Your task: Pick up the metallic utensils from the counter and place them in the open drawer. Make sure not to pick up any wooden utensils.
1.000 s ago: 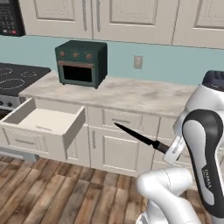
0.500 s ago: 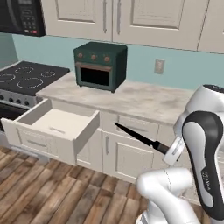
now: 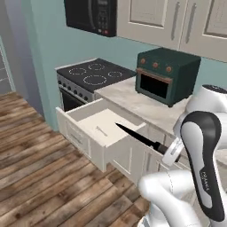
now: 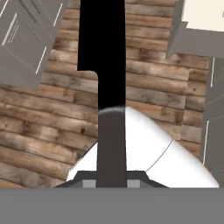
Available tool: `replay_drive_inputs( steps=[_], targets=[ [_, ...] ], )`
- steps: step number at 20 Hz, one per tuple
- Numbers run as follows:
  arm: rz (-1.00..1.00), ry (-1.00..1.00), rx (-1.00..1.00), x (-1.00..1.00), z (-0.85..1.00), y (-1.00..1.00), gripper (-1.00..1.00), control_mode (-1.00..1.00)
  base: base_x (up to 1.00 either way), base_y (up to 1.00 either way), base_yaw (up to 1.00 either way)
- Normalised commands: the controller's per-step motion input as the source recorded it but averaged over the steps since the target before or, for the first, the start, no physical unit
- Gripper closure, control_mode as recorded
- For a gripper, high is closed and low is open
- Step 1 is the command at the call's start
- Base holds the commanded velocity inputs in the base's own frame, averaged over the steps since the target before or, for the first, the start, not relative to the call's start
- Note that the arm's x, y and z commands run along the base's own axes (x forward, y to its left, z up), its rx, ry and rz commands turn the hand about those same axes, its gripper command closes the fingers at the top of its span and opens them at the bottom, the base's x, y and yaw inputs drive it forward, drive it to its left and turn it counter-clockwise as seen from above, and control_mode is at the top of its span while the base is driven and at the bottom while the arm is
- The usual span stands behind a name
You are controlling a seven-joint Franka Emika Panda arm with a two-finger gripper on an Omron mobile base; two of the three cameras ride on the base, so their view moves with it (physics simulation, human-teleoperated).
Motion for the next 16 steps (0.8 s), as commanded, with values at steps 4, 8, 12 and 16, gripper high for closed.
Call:
replay_drive_inputs(
  steps=[4,8,12,16],
  targets=[
    [0.00,0.00,0.00,0.00,0.00,0.00,1.00,1.00,0.71,-0.79,0.59],
    [0.00,0.00,0.00,0.00,0.00,0.00,1.00,1.00,0.42,-0.32,0.09],
    [0.00,0.00,0.00,0.00,0.00,0.00,1.00,1.00,0.83,0.03,-0.23],
    [0.00,0.00,0.00,0.00,0.00,0.00,1.00,1.00,0.89,0.33,-0.32]
  ],
)
